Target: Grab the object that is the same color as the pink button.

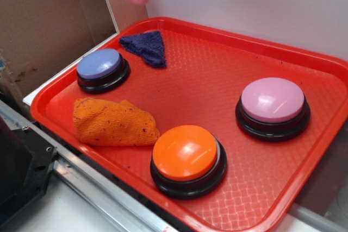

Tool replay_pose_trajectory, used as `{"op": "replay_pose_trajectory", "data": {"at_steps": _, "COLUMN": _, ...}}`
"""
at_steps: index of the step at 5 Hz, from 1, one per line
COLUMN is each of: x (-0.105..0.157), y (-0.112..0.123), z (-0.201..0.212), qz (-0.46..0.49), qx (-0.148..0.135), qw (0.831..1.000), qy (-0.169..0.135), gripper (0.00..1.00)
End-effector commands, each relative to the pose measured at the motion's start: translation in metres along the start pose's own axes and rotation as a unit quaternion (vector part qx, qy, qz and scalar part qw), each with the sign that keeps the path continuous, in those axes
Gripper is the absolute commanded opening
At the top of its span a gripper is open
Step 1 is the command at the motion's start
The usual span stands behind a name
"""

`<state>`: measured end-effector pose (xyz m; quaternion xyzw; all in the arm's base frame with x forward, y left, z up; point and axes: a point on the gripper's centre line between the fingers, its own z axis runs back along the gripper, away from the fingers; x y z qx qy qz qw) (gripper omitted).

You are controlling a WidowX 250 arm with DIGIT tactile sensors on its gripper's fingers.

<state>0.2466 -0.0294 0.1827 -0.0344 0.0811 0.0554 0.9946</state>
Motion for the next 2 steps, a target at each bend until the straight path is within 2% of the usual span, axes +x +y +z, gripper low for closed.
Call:
{"op": "replay_pose_trajectory", "data": {"at_steps": 1, "x": -0.0605, "y": -0.0257, "z": 0.0787, "qz": -0.001, "qx": 0.000, "qw": 0.994, "qy": -0.107, "gripper": 0.00}}
{"op": "replay_pose_trajectory", "data": {"at_steps": 2, "x": -0.0642, "y": -0.0241, "z": 0.0774, "qz": 0.004, "qx": 0.009, "qw": 0.995, "qy": -0.098, "gripper": 0.00}}
